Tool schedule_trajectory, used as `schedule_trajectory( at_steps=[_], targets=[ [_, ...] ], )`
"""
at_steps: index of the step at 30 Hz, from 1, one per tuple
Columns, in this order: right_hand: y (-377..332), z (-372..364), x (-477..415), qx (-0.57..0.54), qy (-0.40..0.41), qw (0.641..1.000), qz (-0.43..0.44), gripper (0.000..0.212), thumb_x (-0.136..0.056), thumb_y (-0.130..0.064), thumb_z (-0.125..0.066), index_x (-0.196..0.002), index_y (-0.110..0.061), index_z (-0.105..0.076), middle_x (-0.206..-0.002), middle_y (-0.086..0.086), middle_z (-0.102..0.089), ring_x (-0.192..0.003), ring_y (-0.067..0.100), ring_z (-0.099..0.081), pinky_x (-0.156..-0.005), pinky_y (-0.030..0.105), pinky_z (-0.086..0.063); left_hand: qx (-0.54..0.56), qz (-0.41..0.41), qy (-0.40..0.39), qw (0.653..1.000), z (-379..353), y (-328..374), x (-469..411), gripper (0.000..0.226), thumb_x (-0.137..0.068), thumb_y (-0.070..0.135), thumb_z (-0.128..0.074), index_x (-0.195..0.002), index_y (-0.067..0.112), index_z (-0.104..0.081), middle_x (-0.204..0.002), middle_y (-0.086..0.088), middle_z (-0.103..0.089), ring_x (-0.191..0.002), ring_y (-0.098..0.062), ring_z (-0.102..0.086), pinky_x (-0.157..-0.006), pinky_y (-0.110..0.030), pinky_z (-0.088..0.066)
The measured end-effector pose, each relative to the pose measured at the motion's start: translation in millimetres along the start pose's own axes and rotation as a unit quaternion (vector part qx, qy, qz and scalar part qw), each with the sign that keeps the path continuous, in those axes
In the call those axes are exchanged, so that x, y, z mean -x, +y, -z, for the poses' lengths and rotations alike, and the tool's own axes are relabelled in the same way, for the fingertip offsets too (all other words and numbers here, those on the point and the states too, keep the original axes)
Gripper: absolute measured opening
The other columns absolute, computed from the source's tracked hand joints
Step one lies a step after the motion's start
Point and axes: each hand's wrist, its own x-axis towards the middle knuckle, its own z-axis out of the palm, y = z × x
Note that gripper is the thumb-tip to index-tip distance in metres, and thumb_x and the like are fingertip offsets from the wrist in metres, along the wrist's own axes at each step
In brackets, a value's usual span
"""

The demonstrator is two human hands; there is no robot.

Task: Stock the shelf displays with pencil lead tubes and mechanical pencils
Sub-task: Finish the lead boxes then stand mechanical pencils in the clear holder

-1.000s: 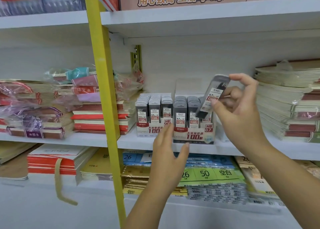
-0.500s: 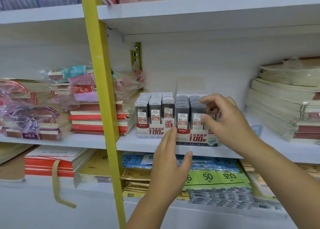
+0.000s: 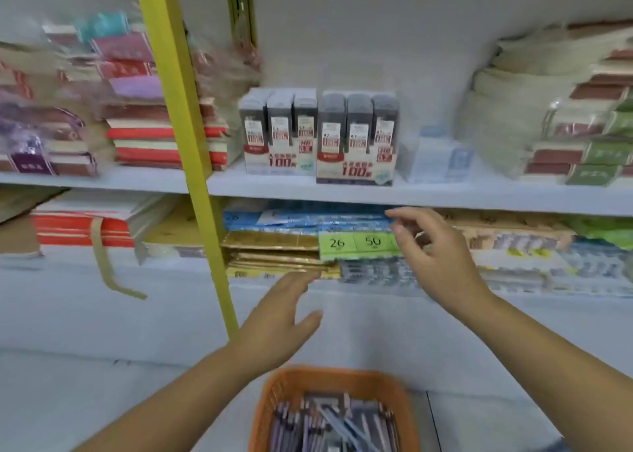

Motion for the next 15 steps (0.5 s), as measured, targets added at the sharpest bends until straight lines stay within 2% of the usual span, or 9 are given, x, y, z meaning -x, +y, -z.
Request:
schedule_trajectory(
  at_steps=[2, 4, 6, 9, 12, 15],
  targets=[
    [30, -17, 44, 0.006, -0.085, 0.992, -0.094, 0.02, -0.096, -0.013, -0.057, -0.108, -0.026, -0.064, -0.098, -0.007, -0.058, -0.081, 0.007, -0.054, -0.067, 0.015, -0.042, -0.025, 0.043, -0.079, 0.996, -26, -27, 23, 0.058, -0.1, 0.035, -0.058, -0.153, 0.029, -0.033, -0.15, 0.006, -0.039, -0.132, -0.012, -0.046, -0.107, -0.029, -0.04],
    [61, -36, 87, 0.012, -0.19, 0.963, -0.191, 0.02, -0.097, -0.015, -0.055, -0.114, -0.023, -0.064, -0.104, -0.005, -0.056, -0.083, 0.005, -0.054, -0.069, 0.011, -0.041, -0.024, 0.087, -0.136, 0.987, -58, -50, 43, 0.06, -0.1, 0.03, -0.06, -0.153, 0.02, -0.035, -0.152, -0.003, -0.04, -0.136, -0.019, -0.045, -0.108, -0.029, -0.036],
    [92, -55, 127, 0.021, -0.251, 0.927, -0.276, 0.025, -0.097, -0.017, -0.054, -0.12, -0.022, -0.061, -0.11, -0.001, -0.056, -0.085, 0.004, -0.054, -0.069, 0.009, -0.041, 0.002, 0.13, -0.165, 0.978, -93, -72, 57, 0.058, -0.099, 0.021, -0.062, -0.151, 0.013, -0.038, -0.152, -0.009, -0.042, -0.139, -0.025, -0.043, -0.11, -0.024, -0.031],
    [128, -84, 179, 0.038, -0.304, 0.878, -0.367, 0.029, -0.097, -0.022, -0.054, -0.125, -0.023, -0.058, -0.115, 0.0, -0.058, -0.095, 0.01, -0.056, -0.08, 0.021, -0.043, 0.021, 0.204, -0.205, 0.957, -141, -100, 74, 0.059, -0.098, 0.021, -0.061, -0.152, 0.012, -0.037, -0.155, -0.01, -0.041, -0.141, -0.025, -0.041, -0.112, -0.026, -0.03],
    [155, -114, 228, 0.035, -0.329, 0.83, -0.448, 0.031, -0.097, -0.021, -0.054, -0.128, -0.022, -0.056, -0.117, 0.002, -0.057, -0.105, 0.015, -0.056, -0.084, 0.024, -0.041, 0.02, 0.269, -0.238, 0.933, -178, -131, 93, 0.062, -0.099, 0.026, -0.061, -0.153, 0.012, -0.035, -0.158, -0.01, -0.038, -0.144, -0.025, -0.038, -0.115, -0.031, -0.029],
    [180, -138, 264, 0.049, -0.338, 0.8, -0.494, 0.035, -0.098, -0.018, -0.052, -0.133, -0.017, -0.052, -0.132, 0.006, -0.054, -0.116, 0.021, -0.054, -0.093, 0.028, -0.042, 0.022, 0.317, -0.245, 0.916, -206, -153, 104, 0.059, -0.096, 0.028, -0.065, -0.149, 0.014, -0.042, -0.149, -0.009, -0.05, -0.132, -0.024, -0.05, -0.104, -0.028, -0.038]
  ],
)
